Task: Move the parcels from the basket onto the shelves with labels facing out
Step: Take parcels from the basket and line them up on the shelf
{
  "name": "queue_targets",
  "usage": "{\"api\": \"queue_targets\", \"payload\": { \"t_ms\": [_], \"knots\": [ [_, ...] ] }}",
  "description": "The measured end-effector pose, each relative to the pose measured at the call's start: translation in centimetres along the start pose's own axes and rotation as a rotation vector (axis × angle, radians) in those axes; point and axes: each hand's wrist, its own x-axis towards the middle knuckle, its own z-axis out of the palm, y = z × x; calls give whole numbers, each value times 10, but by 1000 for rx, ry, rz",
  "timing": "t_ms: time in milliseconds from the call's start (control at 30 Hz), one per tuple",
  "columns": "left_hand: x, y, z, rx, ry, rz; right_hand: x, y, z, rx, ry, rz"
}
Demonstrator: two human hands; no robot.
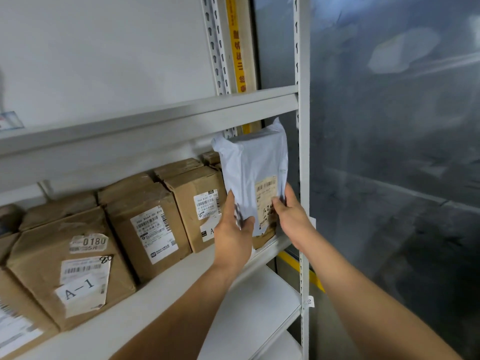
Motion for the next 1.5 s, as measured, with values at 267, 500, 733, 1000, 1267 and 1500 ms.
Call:
{"api": "queue_targets", "payload": {
  "t_ms": [267,500,733,1000,1267,1500],
  "knots": [
    [20,-10,7,13,13,70,-4,3,25,-142,216,-192],
    [26,-15,15,34,32,216,-35,-6,30,-443,244,-383],
    [40,-29,23,61,72,187,-21,-1,44,-375,174,-357],
    [44,-39,25,96,47,161,-15,8,39,-427,234,-369],
    [50,-18,-12,333,-15,267,-17,10,39,-461,202,-349],
    [131,35,-86,849,-47,604,-14,11,39,-430,232,-311]
  ]
}}
